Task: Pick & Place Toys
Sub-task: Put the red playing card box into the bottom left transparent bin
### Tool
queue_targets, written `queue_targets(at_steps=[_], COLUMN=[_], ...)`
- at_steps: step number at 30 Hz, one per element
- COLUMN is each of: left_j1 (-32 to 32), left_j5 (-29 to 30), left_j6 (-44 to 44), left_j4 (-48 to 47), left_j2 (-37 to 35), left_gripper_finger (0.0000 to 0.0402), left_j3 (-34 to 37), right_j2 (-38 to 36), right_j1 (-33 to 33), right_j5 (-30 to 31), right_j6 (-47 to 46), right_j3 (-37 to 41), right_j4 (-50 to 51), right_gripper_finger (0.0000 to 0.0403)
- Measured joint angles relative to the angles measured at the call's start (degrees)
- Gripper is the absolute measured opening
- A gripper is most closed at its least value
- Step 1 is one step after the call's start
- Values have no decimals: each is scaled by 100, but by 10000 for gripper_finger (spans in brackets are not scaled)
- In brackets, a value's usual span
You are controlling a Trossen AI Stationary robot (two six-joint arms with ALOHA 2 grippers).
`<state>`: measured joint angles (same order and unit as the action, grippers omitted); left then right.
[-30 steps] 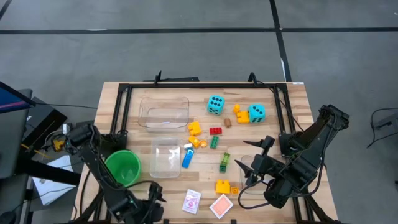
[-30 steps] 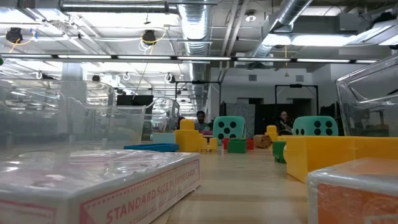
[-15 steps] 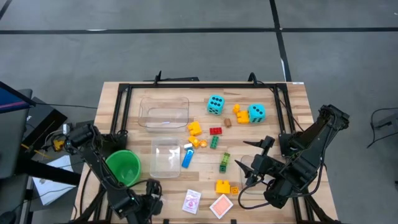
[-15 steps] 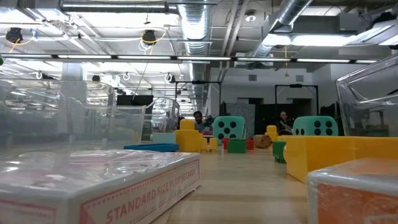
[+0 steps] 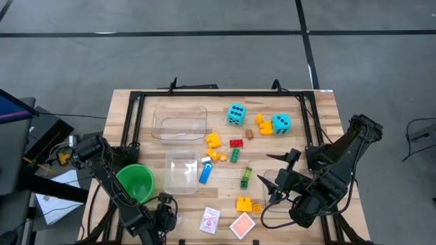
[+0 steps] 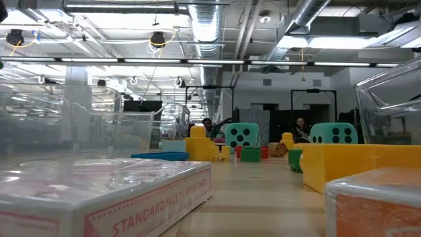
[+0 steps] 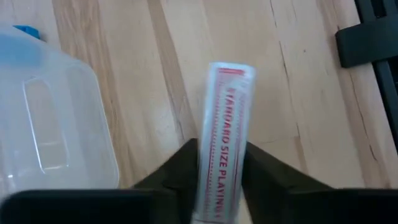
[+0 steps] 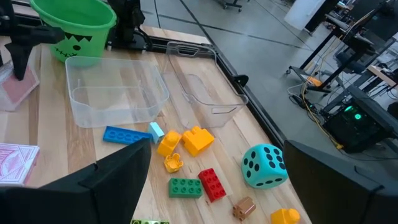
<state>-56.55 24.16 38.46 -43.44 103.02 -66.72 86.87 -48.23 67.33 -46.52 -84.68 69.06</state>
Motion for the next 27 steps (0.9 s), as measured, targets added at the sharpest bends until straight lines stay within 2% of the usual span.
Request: queue_targets(at_steps=[2, 8, 14, 18, 22, 27], left_j1=[25, 116, 195, 484, 1141, 2283], left_j5=[0, 180, 1139, 1553, 1478, 713], left_j6=[101, 254, -133, -782, -1624, -2445], left_j4=[-1, 125, 156, 116, 78, -164], left_j2=[-23, -296, -1044, -1624, -2103, -2370], left_gripper_finger=[57, 59, 59, 59, 59, 59], left_j3=[-2, -2, -3, -4, -4, -6], right_j2=[0, 0, 0, 0, 0, 0], right_j1=[0, 0, 0, 0, 0, 0], right_j5=[0, 0, 1, 0, 2, 2], right_j6=[0, 0, 0, 0, 0, 0], right_j3=[0, 0, 0, 0, 0, 0], right_j4=[0, -2, -2, -2, 1, 24], right_gripper_finger=[356, 356, 356, 356, 356, 356])
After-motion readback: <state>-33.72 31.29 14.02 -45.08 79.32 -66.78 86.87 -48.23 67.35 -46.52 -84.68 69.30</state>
